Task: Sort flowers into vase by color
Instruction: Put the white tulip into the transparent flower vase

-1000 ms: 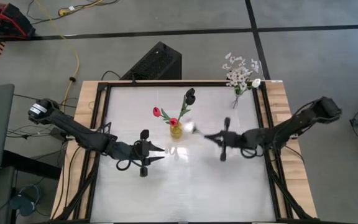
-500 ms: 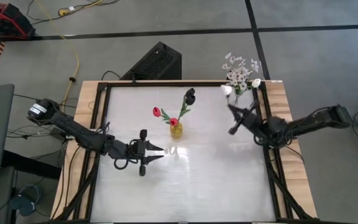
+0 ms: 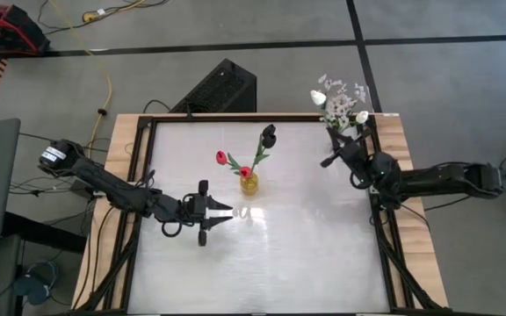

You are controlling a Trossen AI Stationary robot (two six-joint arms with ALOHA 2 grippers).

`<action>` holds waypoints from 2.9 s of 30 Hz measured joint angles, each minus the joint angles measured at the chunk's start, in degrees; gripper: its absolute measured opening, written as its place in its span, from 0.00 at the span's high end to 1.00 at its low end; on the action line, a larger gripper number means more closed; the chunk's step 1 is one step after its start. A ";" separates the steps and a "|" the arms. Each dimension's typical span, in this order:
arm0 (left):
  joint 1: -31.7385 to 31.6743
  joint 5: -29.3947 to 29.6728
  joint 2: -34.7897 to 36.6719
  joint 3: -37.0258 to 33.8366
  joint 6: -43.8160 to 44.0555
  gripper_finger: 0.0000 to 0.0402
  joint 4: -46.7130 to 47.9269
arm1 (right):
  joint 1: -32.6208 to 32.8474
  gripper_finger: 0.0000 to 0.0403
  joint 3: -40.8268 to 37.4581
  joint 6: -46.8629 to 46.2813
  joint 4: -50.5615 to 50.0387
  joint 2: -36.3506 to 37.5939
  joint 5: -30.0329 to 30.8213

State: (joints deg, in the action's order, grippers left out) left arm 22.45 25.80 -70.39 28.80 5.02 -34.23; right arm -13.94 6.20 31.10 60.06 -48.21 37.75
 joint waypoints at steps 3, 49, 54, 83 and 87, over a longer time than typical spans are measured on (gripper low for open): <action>-0.12 0.02 0.00 0.00 0.16 0.72 -0.12 | -1.61 0.96 0.00 0.46 2.94 -2.35 -0.57; -2.99 -2.97 0.00 0.04 0.19 0.72 -1.30 | -10.97 0.83 0.04 -9.59 18.46 -18.97 9.06; -2.99 -2.98 0.00 0.04 0.22 0.72 -1.28 | -10.97 0.88 0.04 -10.70 18.46 -18.97 10.85; -2.97 -8.85 -0.02 0.07 0.11 0.72 -1.22 | 3.64 0.60 10.64 7.83 0.86 -18.84 32.19; -2.97 -10.68 -0.02 0.07 0.19 0.72 -1.12 | 4.87 0.57 15.29 9.28 -10.57 -17.94 35.47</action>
State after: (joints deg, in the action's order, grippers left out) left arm 19.49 15.12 -70.41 28.86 5.21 -35.35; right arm -9.07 21.49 40.38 49.49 -66.15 73.22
